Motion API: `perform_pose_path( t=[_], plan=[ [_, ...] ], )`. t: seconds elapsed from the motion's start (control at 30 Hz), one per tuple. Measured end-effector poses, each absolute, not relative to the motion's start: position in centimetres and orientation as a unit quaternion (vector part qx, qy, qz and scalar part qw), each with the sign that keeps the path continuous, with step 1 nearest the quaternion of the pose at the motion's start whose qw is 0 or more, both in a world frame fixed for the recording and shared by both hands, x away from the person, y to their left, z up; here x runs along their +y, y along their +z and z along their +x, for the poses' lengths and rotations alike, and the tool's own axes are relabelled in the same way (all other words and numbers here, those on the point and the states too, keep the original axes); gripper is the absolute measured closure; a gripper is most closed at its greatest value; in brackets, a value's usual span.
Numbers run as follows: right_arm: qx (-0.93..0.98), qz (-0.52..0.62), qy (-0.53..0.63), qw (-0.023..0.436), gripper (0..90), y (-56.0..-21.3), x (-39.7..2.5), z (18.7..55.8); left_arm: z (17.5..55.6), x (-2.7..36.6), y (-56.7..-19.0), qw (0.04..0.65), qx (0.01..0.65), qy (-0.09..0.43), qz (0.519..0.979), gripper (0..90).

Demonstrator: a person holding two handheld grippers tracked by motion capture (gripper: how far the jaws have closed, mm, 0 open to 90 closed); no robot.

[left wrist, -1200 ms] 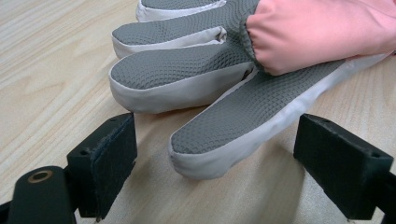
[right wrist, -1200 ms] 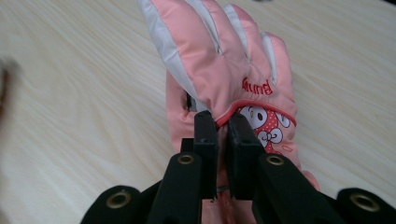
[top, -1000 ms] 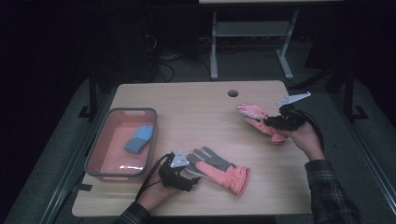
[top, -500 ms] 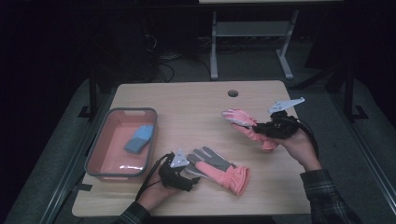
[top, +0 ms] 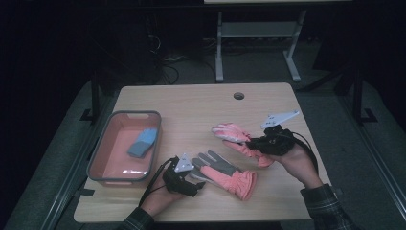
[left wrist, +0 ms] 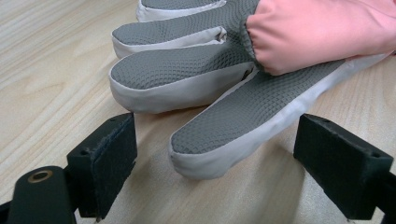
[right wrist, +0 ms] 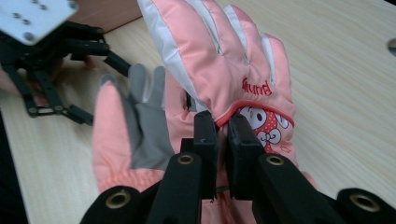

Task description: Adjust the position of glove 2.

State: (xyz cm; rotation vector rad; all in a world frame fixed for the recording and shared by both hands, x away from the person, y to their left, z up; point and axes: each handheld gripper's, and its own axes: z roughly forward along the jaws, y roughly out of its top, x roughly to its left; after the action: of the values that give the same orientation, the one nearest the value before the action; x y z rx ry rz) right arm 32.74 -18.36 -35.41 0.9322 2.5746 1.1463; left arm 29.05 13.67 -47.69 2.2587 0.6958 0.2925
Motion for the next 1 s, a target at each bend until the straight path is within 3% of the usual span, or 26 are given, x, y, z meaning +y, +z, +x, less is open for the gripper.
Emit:
perform_pose_path(
  t=[0.43,1.0],
  plan=[
    [0.881,0.281,0.373,0.077,83.6,-34.6,-14.1,29.8,29.0,13.7,-47.7,0.372,0.273,0.112,0.880,12.6],
    [0.900,0.273,0.336,0.045,83.0,-37.5,-11.2,29.7,29.0,13.6,-47.7,0.374,0.273,0.112,0.879,12.6]
  ],
)
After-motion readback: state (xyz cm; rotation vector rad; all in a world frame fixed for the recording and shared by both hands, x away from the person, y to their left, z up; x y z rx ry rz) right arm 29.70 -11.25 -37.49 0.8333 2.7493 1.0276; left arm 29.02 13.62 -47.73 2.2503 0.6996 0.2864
